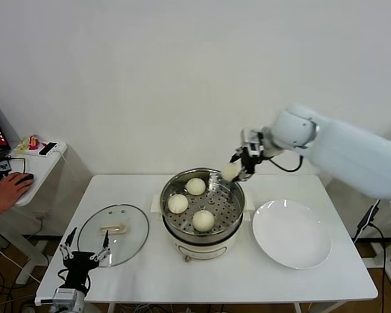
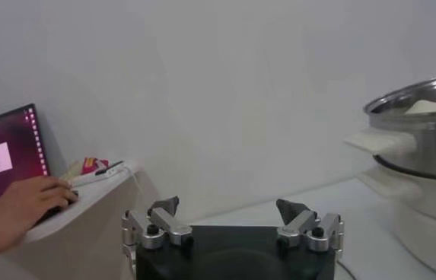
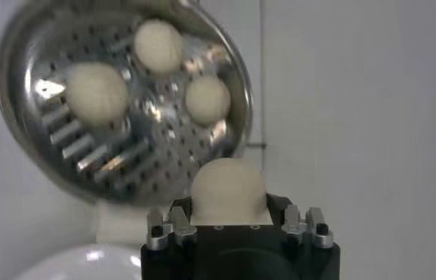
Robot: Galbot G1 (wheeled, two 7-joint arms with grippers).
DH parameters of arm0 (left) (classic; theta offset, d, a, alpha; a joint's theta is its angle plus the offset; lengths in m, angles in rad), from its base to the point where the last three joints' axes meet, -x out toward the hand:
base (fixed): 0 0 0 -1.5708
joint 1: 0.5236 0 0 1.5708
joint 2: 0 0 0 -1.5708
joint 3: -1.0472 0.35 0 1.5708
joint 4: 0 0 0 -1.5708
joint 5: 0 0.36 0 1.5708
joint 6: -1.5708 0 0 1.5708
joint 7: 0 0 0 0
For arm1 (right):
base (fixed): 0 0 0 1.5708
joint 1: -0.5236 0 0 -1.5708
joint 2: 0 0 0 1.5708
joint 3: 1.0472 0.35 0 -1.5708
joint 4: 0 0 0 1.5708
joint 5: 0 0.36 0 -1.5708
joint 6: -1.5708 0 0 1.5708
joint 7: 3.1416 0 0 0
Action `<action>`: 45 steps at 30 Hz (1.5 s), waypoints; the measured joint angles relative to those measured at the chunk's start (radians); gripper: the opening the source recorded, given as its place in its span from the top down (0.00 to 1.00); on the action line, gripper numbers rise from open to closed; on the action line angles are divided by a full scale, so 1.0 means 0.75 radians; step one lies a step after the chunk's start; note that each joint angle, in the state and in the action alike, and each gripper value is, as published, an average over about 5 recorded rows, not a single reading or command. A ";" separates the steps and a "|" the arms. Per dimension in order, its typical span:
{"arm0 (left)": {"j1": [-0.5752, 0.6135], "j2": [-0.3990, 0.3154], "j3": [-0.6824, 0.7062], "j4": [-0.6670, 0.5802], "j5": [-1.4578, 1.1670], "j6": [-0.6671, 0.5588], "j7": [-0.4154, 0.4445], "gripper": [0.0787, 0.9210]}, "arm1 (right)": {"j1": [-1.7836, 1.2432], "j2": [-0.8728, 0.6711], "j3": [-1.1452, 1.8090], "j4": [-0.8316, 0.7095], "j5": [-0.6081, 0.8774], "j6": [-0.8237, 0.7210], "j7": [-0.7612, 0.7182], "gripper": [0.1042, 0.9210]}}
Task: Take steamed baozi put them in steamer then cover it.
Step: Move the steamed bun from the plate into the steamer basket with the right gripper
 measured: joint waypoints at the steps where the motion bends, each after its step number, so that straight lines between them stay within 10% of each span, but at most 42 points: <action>1: -0.002 -0.002 -0.001 0.001 -0.001 0.000 0.000 0.12 | -0.005 0.013 -0.010 -0.002 0.011 -0.012 0.013 0.37; 26: -0.015 -0.010 -0.012 0.004 -0.005 -0.003 -0.001 0.12 | -0.181 0.162 -0.069 -0.111 -0.039 -0.119 0.130 0.37; 45: -0.030 0.004 -0.006 0.017 -0.014 -0.003 -0.001 0.12 | -0.157 0.075 0.044 -0.011 -0.040 -0.126 0.142 0.12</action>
